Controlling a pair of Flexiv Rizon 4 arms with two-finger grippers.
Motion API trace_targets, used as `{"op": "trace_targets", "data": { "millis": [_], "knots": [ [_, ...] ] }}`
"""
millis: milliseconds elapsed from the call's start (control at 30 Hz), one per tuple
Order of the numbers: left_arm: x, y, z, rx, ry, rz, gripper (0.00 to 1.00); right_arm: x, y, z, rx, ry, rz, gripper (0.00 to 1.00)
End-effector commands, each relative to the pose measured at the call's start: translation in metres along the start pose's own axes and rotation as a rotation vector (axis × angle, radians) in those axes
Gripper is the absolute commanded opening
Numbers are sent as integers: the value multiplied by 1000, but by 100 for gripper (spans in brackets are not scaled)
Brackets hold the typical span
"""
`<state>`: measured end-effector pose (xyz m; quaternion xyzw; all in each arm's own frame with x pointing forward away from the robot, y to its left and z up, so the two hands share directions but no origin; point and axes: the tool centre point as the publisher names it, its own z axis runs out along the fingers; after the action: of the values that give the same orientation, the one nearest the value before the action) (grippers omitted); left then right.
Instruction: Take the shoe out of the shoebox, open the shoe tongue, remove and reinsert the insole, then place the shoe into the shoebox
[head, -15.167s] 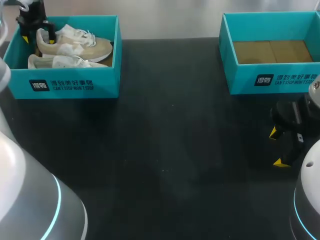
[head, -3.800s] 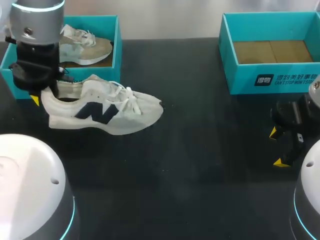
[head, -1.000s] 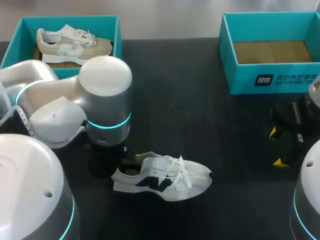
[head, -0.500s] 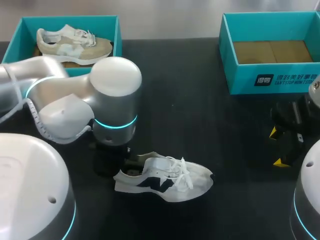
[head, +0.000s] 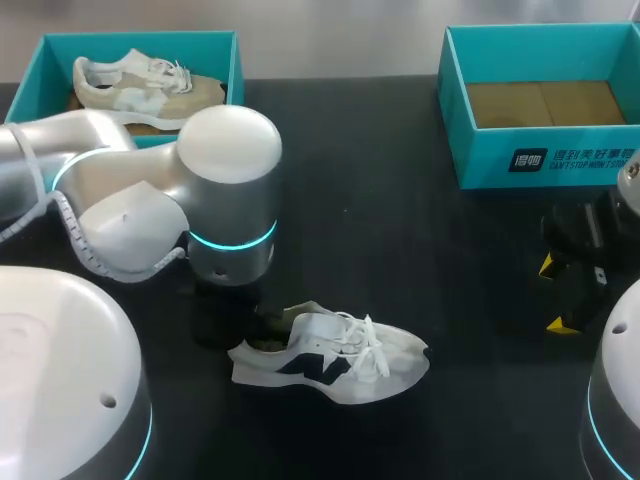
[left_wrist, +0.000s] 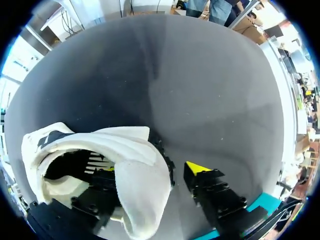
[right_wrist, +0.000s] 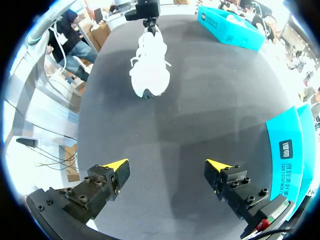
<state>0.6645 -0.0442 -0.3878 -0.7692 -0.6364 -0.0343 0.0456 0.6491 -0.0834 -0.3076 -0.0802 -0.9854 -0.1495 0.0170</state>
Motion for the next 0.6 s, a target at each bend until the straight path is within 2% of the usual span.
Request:
{"op": "trace_targets", "data": {
  "millis": [33,200,367,500,600],
  "knots": [
    [20,-15,-29,-37,-49,-5,100,1,0,1,1,-2,0,100],
    [35,-22,-55,-55,-85,-48,100,1,0,1,1,-2,0,100],
    [56,-27,-66,-22,-173,-165,100,1,0,1,1,-2,0,100],
    [79,-32,-75,47,-349,-327,100,1,0,1,1,-2,0,100],
    [87,-39,-83,65,-450,-362,100,1,0,1,1,-2,0,100]
  ]
}}
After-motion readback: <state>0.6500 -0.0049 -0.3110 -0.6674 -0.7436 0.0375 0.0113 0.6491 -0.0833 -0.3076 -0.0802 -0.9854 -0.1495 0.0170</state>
